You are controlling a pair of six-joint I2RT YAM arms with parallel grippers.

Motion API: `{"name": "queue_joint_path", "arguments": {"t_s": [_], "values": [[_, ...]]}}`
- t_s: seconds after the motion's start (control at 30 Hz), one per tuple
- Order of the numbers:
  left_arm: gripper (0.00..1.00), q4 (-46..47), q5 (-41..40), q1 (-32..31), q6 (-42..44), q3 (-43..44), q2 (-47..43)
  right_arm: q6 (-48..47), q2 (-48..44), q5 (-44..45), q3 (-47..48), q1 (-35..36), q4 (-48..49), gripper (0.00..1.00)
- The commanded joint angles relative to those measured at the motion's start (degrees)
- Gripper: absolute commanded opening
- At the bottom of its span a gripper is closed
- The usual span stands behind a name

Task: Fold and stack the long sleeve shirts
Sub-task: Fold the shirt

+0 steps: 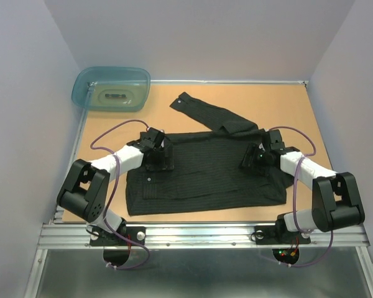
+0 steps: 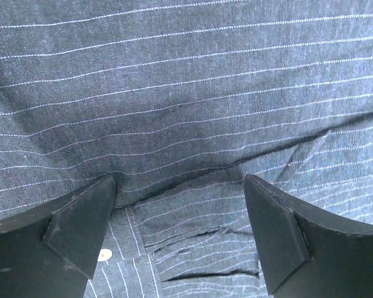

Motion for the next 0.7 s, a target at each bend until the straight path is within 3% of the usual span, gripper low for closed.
{"name": "queue_joint_path", "arguments": {"t_s": [0.0,0.13,0.3,0.47,0.53,0.67], "values": [[0.97,-9.63,4.20,-0.69,1.28,-2.80,-2.44,0.62,-2.81,-0.78,1.72,0.33,-13.82,0.72],[0.98,-12.44,3.32,-0.78,2.95,3.78,-5.08,-5.26,-3.62,5.62,15.94,0.24,-14.27,0.71],[0.98,-11.75,3.76,-3.75,3.83,16.88,-2.55,-14.48,5.33,7.75,34.03,0.33,-12.52,0.67],[0.98,-7.45,2.35,-10.43,4.71,25.50,3.96,-18.89,16.85,5.21,43.29,0.33,-6.19,0.61],[0.98,-4.29,2.78,-13.50,5.85,29.53,7.91,-21.25,22.37,3.54,48.55,0.33,-5.84,0.54],[0.98,-0.07,2.35,-18.07,8.66,32.45,15.29,-25.48,29.32,1.78,52.26,0.24,-1.98,0.48]]}}
